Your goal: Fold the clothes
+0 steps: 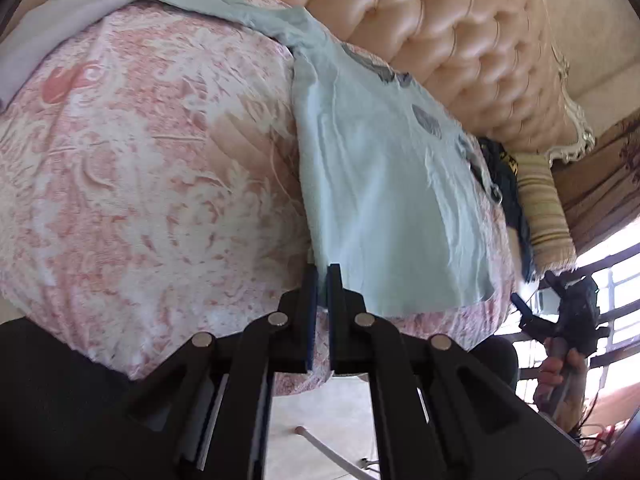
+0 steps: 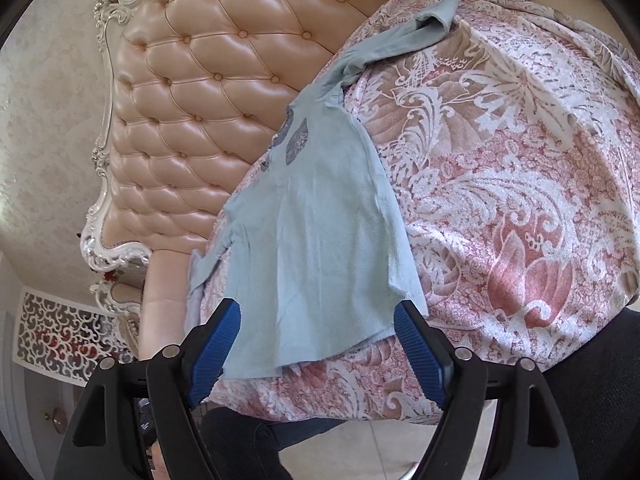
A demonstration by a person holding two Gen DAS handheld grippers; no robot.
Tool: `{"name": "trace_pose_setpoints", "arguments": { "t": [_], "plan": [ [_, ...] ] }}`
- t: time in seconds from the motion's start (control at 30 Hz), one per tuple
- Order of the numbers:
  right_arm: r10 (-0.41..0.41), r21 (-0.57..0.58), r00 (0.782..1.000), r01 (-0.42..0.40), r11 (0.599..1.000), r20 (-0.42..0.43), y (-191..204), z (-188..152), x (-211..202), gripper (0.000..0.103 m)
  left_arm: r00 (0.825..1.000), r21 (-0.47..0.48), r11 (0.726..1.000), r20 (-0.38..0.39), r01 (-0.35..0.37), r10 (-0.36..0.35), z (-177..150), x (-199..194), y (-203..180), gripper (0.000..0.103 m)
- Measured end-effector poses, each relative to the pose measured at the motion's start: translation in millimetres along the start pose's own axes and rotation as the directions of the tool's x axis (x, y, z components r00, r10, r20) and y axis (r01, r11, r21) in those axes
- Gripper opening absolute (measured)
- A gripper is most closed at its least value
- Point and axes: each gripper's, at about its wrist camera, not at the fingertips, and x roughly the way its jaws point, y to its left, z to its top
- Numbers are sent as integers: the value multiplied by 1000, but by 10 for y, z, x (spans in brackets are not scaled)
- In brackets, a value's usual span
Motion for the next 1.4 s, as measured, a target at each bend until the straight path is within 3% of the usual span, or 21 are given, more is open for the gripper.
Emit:
{"name": "trace_pose_setpoints", "arguments": {
  "t": [0.2,0.37,0.53,0.63,0.7,0.83,1.0,1.17,1.23,1.27,1.3,1.4],
  "plan": [
    [79,99,996,-76,992,-29,-126,39,61,80,1000,-40,999,-12,10,-11,61,50,80,5],
    [91,188,994,-78,979,-57,-246,-16,156,80,999,-19,999,11,36,-36,153,-78,-73,5],
    [-33,106,997,40,994,-63,-215,13,246,80,998,-4,999,34,52,-52,238,-208,-150,5],
    [-157,2,984,158,987,-85,-138,5,354,80,998,-5,998,36,61,-61,242,-223,-152,5],
    [-199,-51,976,195,979,-88,-83,-10,431,80,997,-3,998,34,62,-62,234,-211,-154,5],
    [-234,-123,968,223,967,-85,-12,-20,537,80,997,-11,998,36,62,-62,229,-192,-143,5],
    [-296,-131,953,287,949,-55,-22,49,482,80,997,-28,997,45,68,-67,247,-210,-86,5],
    [-306,-178,947,286,942,-97,-49,66,538,79,997,-32,997,43,73,-71,245,-184,-89,5],
    [-328,-208,940,303,930,-95,-12,39,575,67,997,-33,997,43,73,-72,242,-181,-88,5],
    [-342,-233,935,313,921,-95,16,23,587,47,996,-36,997,43,74,-73,243,-180,-80,5],
    [-353,-254,930,320,913,-98,32,10,597,35,996,-39,996,43,75,-74,245,-179,-73,5],
    [-382,-280,919,343,897,-95,45,5,610,30,997,-40,996,39,75,-74,243,-161,-64,5]
  ]
}}
